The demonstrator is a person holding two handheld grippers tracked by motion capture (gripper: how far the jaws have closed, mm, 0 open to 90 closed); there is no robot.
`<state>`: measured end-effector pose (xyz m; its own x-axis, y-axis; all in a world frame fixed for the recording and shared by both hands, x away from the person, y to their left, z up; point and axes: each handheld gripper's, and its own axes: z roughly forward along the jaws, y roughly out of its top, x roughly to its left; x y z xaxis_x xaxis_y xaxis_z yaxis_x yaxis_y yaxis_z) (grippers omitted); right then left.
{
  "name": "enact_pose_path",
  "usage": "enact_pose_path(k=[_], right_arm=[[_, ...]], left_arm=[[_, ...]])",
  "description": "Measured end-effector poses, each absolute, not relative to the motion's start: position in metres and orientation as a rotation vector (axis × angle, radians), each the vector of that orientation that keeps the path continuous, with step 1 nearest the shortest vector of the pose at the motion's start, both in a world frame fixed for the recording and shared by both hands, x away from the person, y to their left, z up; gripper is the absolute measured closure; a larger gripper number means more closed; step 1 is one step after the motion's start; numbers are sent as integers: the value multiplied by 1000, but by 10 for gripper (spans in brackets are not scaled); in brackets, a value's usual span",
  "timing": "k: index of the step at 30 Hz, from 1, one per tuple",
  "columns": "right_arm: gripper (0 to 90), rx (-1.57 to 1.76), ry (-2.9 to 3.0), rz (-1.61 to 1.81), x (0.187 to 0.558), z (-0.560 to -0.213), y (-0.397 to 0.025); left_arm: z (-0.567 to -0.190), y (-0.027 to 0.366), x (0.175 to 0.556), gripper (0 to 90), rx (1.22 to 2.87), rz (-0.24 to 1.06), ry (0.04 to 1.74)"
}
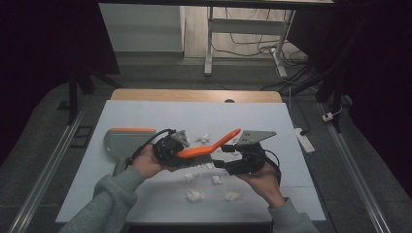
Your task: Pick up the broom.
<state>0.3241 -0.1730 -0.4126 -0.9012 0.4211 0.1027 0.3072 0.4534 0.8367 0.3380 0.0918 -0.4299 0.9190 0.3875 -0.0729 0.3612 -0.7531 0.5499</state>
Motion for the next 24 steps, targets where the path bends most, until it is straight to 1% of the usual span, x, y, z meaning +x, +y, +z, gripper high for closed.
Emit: enact_pose_path(k=[10, 12, 13, 16, 17, 19, 21, 22, 24], right_arm=[[354, 613, 2585, 1369, 335, -414, -173], [351, 570, 2604, 1319, 337, -414, -168], [351, 550, 2611, 1296, 338, -415, -166], [351, 498, 2688, 1233, 341, -419, -161], [352, 485, 2720, 1205, 342, -421, -159], [358, 475, 2752, 1191, 343, -422, -158], [405, 446, 2805, 1135, 343, -426, -156], [405, 446, 2805, 1135, 343, -426, -156], [454, 388, 2855, 1088, 342, -430, -153]], left_arm=[[-425, 72, 348, 786, 2638, 32, 467], [-424, 66, 349, 786, 2679, 16, 428], [-423, 60, 347, 785, 2730, 4, 365], [-422, 56, 347, 785, 2756, -26, 326], [-420, 52, 347, 785, 2770, -58, 307], [-419, 51, 347, 785, 2774, -59, 295], [-418, 47, 347, 785, 2780, -67, 277], [-418, 47, 347, 785, 2780, -67, 277], [-416, 44, 348, 785, 2788, -76, 233]])
